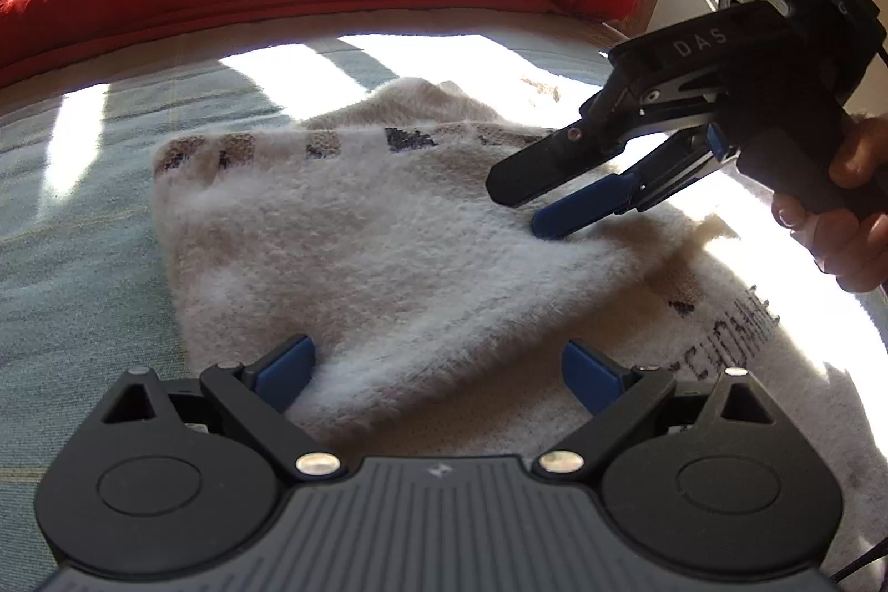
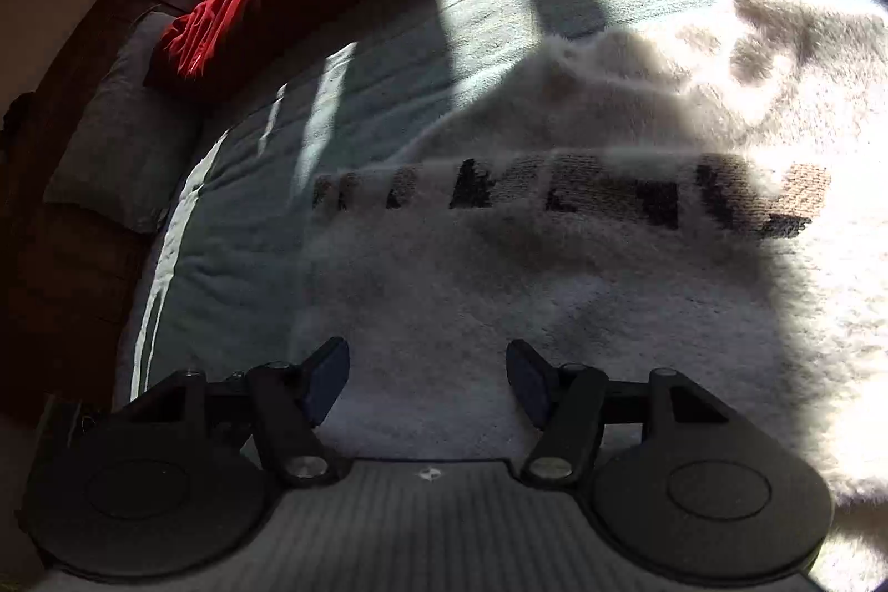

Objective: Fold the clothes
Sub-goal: 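Smooth the folded sweater side with the open right tool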

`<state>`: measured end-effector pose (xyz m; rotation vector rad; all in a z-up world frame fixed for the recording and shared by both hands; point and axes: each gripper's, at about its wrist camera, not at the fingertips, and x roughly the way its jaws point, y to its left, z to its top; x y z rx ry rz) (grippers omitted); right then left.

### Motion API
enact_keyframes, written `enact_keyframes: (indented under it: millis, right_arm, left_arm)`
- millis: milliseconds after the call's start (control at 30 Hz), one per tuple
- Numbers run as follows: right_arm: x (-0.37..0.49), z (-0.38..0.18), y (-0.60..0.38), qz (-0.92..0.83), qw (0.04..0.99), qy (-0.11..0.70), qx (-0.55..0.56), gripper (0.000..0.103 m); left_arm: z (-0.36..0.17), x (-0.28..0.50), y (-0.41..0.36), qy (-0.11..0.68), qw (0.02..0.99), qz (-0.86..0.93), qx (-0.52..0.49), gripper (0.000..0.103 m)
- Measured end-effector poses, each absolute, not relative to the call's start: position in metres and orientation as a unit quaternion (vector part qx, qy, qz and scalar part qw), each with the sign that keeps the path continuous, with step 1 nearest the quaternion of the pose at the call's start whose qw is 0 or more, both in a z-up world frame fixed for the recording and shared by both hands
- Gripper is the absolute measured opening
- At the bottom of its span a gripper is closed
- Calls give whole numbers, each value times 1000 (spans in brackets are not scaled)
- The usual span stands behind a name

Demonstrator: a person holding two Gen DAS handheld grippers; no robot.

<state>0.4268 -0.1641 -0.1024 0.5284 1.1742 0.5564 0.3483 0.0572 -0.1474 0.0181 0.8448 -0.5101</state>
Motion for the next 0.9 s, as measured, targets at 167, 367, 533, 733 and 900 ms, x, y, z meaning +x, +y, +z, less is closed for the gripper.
enact_keyframes:
  millis: [167, 367, 533, 733, 900]
  right_arm:
    - [399, -103, -221, 225, 773, 530, 268, 67]
    - [382, -91, -261, 197, 784, 512, 291, 69]
    - [398, -76, -250, 203, 809, 476, 280, 73]
    - [411, -97, -241, 163, 822, 489, 243, 74]
    - [395, -93, -259, 152, 828, 489, 228, 74]
  left_arm:
    - [-147, 346, 56, 402, 881, -247, 18, 95]
    - [-130, 340, 49, 391, 886, -248, 42, 95]
    - [-115, 341, 30, 368, 884, -287, 42, 95]
    - [-142, 344, 21, 410, 868, -278, 42, 95]
    - [-130, 330, 26, 418, 865, -271, 52, 95]
